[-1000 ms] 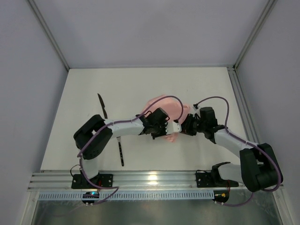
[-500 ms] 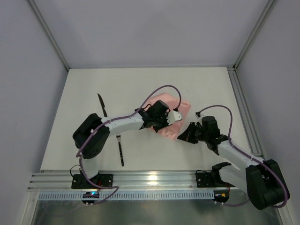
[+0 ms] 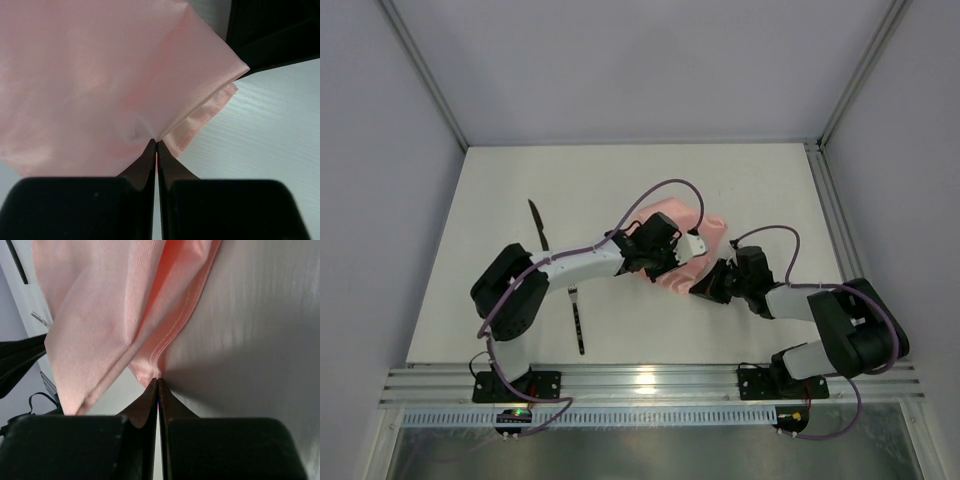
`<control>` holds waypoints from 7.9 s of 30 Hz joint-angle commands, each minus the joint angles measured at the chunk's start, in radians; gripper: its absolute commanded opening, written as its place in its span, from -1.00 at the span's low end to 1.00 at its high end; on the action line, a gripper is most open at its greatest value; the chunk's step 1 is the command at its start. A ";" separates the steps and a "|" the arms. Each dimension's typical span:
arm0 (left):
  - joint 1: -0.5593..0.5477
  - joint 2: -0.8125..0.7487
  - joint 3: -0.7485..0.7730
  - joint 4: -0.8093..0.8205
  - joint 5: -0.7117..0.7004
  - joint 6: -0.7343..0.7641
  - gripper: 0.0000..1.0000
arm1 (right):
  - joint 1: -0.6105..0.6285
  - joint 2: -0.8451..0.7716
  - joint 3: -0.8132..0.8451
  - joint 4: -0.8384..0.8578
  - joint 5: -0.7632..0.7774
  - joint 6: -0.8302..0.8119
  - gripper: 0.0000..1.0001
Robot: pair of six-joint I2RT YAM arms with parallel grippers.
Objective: Fold the napkin into a case and place the utensils inside
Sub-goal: Smooth out the lower triangle-folded napkin at the center of the board, then pick up the lower triangle-folded napkin from the center of the board.
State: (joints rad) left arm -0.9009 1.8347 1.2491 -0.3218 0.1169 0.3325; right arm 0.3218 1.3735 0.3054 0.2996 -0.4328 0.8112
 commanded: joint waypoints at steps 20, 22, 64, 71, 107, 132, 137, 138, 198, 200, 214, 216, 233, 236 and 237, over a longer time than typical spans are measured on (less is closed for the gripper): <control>0.019 -0.083 -0.008 0.033 0.010 -0.018 -1.00 | 0.013 -0.145 -0.022 0.075 0.046 0.077 -0.93; 0.019 -0.081 -0.005 0.032 0.007 -0.021 -1.00 | 0.014 -0.116 -0.014 0.096 0.026 0.079 -0.93; 0.016 -0.038 -0.114 -0.053 0.147 0.169 -0.95 | 0.013 -0.301 0.018 -0.187 0.224 0.011 -0.79; 0.016 -0.038 -0.094 -0.126 0.194 0.197 -0.42 | 0.010 -0.381 0.149 -0.333 0.286 -0.092 -0.67; 0.527 -0.172 -0.140 -0.068 0.236 0.037 0.18 | 0.333 -0.218 0.313 -0.163 0.278 -0.641 -0.36; 0.356 -0.253 -0.511 0.139 0.201 1.227 0.15 | 0.332 -0.309 0.259 -0.126 0.151 -0.613 -0.24; 0.347 -0.218 -0.508 0.142 0.176 1.261 -0.03 | 0.333 -0.318 0.256 -0.123 0.143 -0.616 -0.24; 0.346 -0.213 -0.507 0.151 0.167 1.263 -0.13 | 0.333 -0.320 0.255 -0.123 0.144 -0.616 -0.24; 0.379 -0.221 -0.105 -0.503 0.385 0.774 -1.00 | 0.826 0.346 0.382 -0.028 1.002 -0.951 -0.92; 0.387 -0.218 -0.097 -0.522 0.388 0.780 -1.00 | 0.823 0.288 0.394 -0.091 0.904 -0.946 -0.92; 0.424 -0.236 -0.025 -0.786 0.440 0.887 -0.96 | 0.640 0.116 0.431 -0.289 0.036 -0.899 -0.93; 0.424 -0.236 -0.022 -0.798 0.435 0.890 -0.84 | 0.603 0.131 0.436 -0.284 -0.035 -0.897 -0.93; 0.438 -0.246 -0.120 -0.481 0.581 0.724 0.67 | 0.387 0.265 0.408 -0.113 -0.339 -0.836 -0.93; 0.436 -0.215 -0.120 -0.386 0.576 0.659 0.61 | 0.382 0.282 0.409 -0.094 -0.366 -0.833 -0.92; 0.436 -0.209 -0.120 -0.370 0.573 0.636 0.55 | 0.381 0.282 0.408 -0.090 -0.368 -0.831 -0.92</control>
State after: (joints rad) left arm -0.4625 1.6127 1.1282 -0.8669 0.6525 1.0851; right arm 0.7094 1.6489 0.7097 0.1406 -0.7422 -0.0307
